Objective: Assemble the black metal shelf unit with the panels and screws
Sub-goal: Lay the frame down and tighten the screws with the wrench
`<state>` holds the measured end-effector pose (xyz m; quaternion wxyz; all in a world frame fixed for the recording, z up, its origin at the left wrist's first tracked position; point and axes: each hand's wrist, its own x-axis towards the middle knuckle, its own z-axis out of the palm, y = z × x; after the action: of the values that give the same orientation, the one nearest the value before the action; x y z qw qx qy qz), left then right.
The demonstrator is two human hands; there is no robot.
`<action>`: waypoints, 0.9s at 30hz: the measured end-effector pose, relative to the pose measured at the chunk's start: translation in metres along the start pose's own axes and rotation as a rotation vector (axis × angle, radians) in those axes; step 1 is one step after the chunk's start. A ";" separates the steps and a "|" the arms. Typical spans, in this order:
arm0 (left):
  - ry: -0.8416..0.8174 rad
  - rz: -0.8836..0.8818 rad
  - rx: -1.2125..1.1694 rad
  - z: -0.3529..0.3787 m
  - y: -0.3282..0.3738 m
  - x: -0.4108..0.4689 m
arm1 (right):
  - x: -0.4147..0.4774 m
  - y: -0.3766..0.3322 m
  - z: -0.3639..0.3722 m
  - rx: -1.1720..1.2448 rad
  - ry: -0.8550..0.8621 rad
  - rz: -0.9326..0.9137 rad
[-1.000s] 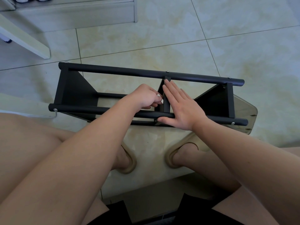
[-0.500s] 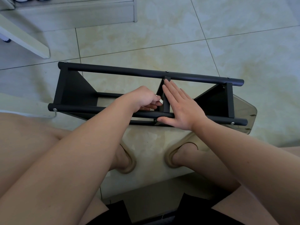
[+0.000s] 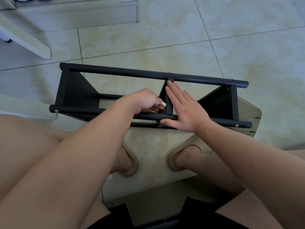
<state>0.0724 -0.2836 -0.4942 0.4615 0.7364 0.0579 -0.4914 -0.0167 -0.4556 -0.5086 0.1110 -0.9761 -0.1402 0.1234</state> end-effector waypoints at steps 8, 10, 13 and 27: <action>-0.033 0.038 0.062 -0.003 -0.003 0.003 | 0.000 0.000 0.001 -0.002 0.007 0.000; -0.042 0.045 0.091 -0.004 -0.004 0.004 | 0.001 0.000 0.001 0.000 0.007 0.000; -0.056 0.062 0.130 -0.006 -0.006 0.004 | 0.001 0.001 0.001 -0.003 0.006 0.000; -0.089 0.117 0.339 -0.010 -0.008 0.003 | 0.000 0.001 0.002 -0.007 0.010 -0.004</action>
<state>0.0763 -0.2730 -0.5008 0.3605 0.7834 -0.0891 -0.4984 -0.0166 -0.4562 -0.5105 0.1088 -0.9768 -0.1422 0.1177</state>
